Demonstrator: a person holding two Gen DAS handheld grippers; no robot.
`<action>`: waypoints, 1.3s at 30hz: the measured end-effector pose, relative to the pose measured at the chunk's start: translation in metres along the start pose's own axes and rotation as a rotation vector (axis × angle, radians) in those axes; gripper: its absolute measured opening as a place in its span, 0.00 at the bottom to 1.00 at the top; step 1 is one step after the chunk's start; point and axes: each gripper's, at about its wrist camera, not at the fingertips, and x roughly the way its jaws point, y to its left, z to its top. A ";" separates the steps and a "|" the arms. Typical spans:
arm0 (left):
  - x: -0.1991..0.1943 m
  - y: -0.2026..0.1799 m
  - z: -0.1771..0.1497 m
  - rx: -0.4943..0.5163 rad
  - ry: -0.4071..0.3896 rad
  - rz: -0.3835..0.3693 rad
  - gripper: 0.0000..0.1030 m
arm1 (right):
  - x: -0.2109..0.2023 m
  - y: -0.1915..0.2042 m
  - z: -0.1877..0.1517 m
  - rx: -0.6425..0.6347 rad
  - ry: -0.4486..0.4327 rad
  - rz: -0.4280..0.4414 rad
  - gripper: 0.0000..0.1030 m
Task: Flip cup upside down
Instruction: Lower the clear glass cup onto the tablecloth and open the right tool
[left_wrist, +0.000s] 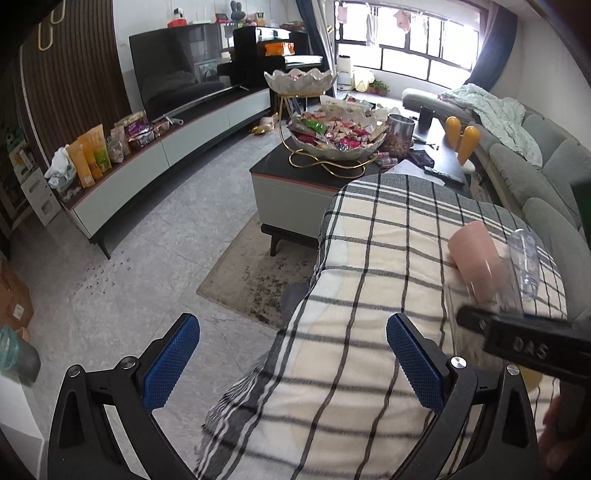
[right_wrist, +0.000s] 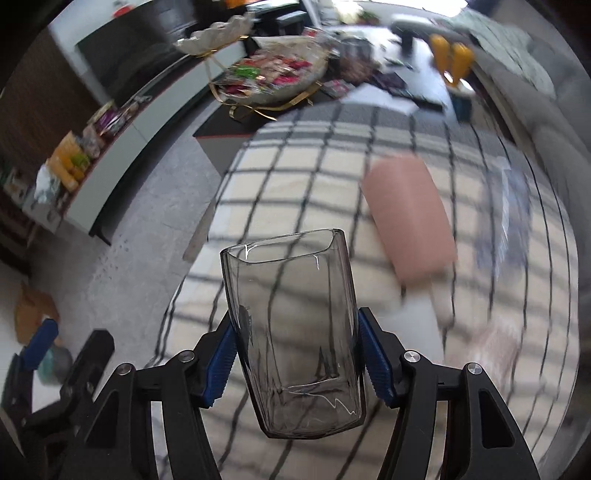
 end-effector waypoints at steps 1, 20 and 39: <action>-0.006 0.002 -0.004 0.004 -0.003 -0.003 1.00 | -0.003 -0.002 -0.008 0.024 0.004 -0.006 0.60; -0.019 0.026 -0.043 0.081 0.015 -0.112 1.00 | 0.017 -0.007 -0.106 0.375 0.081 -0.139 0.60; -0.024 0.031 -0.051 0.064 0.005 -0.095 1.00 | 0.009 0.000 -0.103 0.306 0.029 -0.174 0.74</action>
